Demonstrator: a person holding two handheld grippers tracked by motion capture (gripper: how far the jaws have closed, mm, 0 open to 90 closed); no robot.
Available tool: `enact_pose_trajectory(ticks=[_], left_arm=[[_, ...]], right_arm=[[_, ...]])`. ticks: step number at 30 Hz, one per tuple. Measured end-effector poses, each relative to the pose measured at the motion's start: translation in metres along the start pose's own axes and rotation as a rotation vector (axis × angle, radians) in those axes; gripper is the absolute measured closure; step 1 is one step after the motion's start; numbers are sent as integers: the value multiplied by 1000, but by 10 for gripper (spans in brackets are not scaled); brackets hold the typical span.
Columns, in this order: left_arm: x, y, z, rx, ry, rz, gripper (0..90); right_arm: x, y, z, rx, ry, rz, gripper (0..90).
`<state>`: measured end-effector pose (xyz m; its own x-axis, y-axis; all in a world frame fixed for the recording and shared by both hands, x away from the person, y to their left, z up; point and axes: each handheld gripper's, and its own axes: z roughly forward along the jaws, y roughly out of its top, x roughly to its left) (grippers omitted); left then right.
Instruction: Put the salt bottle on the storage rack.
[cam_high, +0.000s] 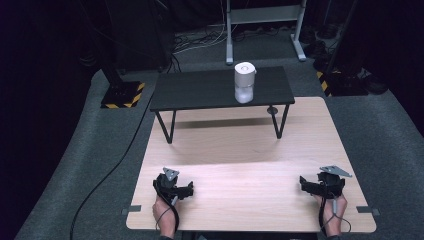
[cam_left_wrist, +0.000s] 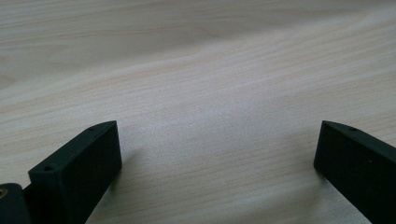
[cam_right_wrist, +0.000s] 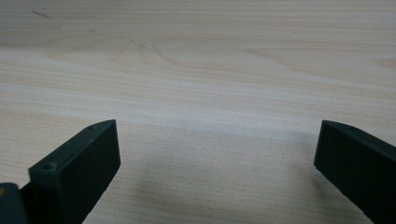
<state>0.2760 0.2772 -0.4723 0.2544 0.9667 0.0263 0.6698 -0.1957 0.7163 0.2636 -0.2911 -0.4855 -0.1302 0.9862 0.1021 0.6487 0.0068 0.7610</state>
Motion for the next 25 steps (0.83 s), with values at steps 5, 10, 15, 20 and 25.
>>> enact_pose_trajectory(ticks=[5,10,15,20,25], left_arm=[[-1,-1,0,-3,4,4,2],[-1,-1,0,-4,2,6,2],[-1,-1,0,-4,0,7,2],[-1,-1,0,-3,-1,7,2],[-1,-1,0,-3,0,8,2]], right_arm=[[0,-1,-1,-3,-10,16,0],[7,-2,-1,-6,-41,8,0],[12,2,1,16,-56,-23,0],[11,2,1,15,-52,-16,0],[13,3,1,22,-58,-27,0]])
